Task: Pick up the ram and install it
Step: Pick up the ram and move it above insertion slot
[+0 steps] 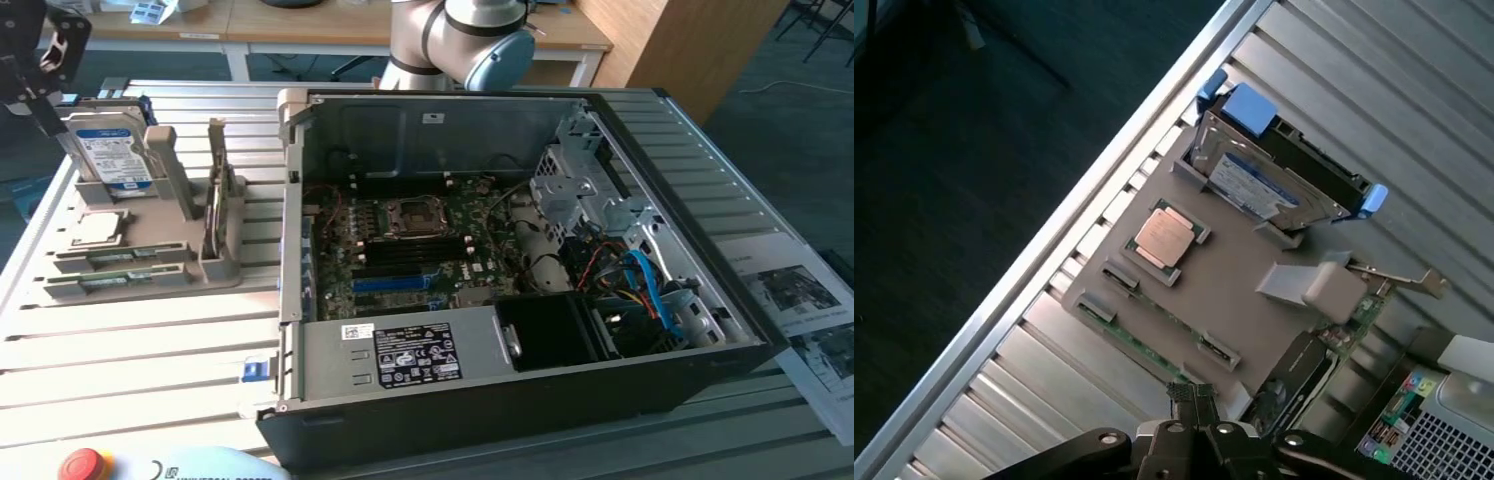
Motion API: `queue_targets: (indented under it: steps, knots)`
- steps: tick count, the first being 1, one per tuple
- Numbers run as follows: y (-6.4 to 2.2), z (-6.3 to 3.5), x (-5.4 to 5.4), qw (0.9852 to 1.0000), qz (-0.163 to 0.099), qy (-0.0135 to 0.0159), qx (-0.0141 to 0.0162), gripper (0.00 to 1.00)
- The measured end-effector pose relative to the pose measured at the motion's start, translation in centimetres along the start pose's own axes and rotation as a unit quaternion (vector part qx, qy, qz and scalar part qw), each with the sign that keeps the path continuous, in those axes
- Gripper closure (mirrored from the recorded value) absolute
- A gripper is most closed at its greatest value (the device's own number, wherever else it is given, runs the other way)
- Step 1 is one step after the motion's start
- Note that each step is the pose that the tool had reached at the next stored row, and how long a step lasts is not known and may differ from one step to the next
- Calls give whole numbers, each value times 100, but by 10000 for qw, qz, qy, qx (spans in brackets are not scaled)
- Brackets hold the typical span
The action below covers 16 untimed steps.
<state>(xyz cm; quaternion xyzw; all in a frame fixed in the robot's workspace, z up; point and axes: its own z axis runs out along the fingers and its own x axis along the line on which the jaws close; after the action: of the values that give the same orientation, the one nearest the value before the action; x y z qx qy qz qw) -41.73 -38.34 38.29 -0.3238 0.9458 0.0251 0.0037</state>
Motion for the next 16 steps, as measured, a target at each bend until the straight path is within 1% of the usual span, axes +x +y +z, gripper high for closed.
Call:
queue_targets:
  steps: [4,8,11,14,16]
  knots:
    - [0,0,0,9994,-336,15,-8,90]
    - [0,1,0,9978,-668,30,-15,90]
    - [0,1,0,9957,-926,42,-21,90]
    - [0,1,0,9928,-1196,54,-28,90]
    - [0,2,0,9905,-1370,62,-32,90]
